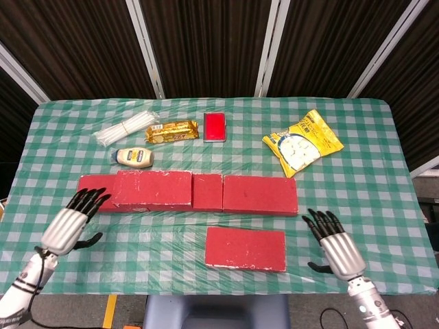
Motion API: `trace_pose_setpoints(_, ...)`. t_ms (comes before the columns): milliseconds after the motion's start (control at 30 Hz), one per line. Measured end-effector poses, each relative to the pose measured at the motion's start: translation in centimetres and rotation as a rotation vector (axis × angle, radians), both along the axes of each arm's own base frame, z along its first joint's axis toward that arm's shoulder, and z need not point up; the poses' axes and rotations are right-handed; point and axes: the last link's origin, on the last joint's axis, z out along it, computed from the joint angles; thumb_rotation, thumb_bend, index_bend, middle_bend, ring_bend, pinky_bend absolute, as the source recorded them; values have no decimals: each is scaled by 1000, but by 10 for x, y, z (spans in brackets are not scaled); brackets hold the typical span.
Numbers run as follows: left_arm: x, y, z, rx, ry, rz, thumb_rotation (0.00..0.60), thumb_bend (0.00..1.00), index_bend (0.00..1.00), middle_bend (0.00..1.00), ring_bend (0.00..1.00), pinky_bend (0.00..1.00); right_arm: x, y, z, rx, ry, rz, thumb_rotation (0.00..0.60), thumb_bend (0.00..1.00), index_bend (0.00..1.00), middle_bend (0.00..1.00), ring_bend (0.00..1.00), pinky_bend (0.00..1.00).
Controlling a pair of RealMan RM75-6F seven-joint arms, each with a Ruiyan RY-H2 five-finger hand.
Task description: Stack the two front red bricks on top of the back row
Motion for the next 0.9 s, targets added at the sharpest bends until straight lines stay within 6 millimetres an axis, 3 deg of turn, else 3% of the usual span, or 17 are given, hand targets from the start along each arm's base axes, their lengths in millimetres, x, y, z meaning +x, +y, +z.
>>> trace_pose_setpoints(200, -31, -25, 5, 92, 26, 43, 600, 305, 0, 0, 0, 0, 34, 2, -31, 124, -54, 44, 600, 129, 0, 0, 0, 0)
trace_pose_setpoints(600, -36, -25, 12, 115, -2, 42, 600, 304, 0, 0, 0, 0, 72, -7, -78, 211, -113, 29, 600, 120, 0, 0, 0, 0)
trace_pose_setpoints(900, -37, -22, 11, 116, -3, 41, 600, 307, 0, 0, 0, 0, 81, -22, -98, 237, -77, -13, 600, 120, 0, 0, 0, 0)
